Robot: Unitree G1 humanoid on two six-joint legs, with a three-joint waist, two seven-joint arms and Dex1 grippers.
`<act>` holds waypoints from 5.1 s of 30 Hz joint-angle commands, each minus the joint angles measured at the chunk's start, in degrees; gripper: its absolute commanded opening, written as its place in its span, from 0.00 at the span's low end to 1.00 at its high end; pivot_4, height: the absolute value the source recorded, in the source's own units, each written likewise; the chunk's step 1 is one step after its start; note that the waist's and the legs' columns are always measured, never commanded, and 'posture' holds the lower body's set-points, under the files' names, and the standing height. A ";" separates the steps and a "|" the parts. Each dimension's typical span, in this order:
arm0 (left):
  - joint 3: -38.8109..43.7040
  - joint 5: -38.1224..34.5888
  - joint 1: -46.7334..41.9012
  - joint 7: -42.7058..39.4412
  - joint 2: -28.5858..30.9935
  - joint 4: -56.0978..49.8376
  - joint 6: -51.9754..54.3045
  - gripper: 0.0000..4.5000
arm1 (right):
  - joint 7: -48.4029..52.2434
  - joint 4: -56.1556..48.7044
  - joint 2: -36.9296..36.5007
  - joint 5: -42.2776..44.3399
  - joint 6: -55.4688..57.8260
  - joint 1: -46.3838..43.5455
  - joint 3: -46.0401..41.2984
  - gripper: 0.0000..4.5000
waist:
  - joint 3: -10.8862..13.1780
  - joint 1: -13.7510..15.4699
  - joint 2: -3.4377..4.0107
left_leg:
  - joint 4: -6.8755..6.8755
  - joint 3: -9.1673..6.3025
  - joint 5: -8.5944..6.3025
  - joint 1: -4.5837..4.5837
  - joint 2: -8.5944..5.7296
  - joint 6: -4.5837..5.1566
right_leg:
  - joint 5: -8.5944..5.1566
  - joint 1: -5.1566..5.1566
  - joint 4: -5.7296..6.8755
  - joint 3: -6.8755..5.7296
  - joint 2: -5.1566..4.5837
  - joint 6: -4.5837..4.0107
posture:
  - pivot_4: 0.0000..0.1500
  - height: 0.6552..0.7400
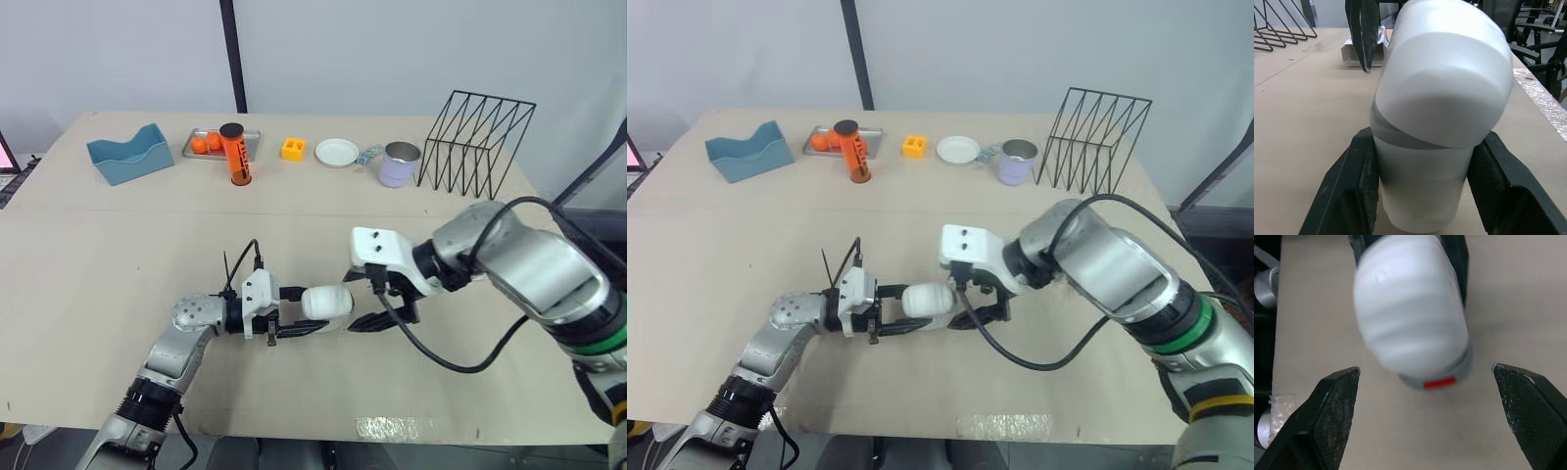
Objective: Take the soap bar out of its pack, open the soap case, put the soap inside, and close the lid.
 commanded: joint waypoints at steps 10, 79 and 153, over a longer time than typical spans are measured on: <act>0.00 0.05 0.99 -0.09 1.95 -0.99 0.92 0.45 | 3.90 15.42 -5.48 -0.22 -27.65 16.48 -20.98 0.99 | 0.04 -0.08 -0.04 | -0.02 0.09 0.00 0.05 0.01 0.01 | 0.00 0.04 -0.03 0.08 0.02 0.00 | 1.00 1.00; 0.29 -0.88 1.21 1.31 3.34 -1.72 3.03 0.45 | -7.44 -4.65 7.27 3.20 -19.02 13.96 -12.87 0.01 | 0.04 -0.10 -0.03 | -0.01 0.07 0.01 0.11 0.07 -0.01 | 0.02 0.08 0.01 0.11 0.09 -0.04 | 1.00 1.00; 1.74 -4.05 0.03 -1.72 4.67 -2.53 5.46 0.45 | 11.92 17.83 12.29 10.53 -54.18 41.99 -31.16 0.98 | -0.50 0.01 -0.43 | -0.14 0.10 -0.06 0.46 0.06 0.08 | -0.16 0.63 -0.43 0.13 0.08 0.36 | 1.00 1.00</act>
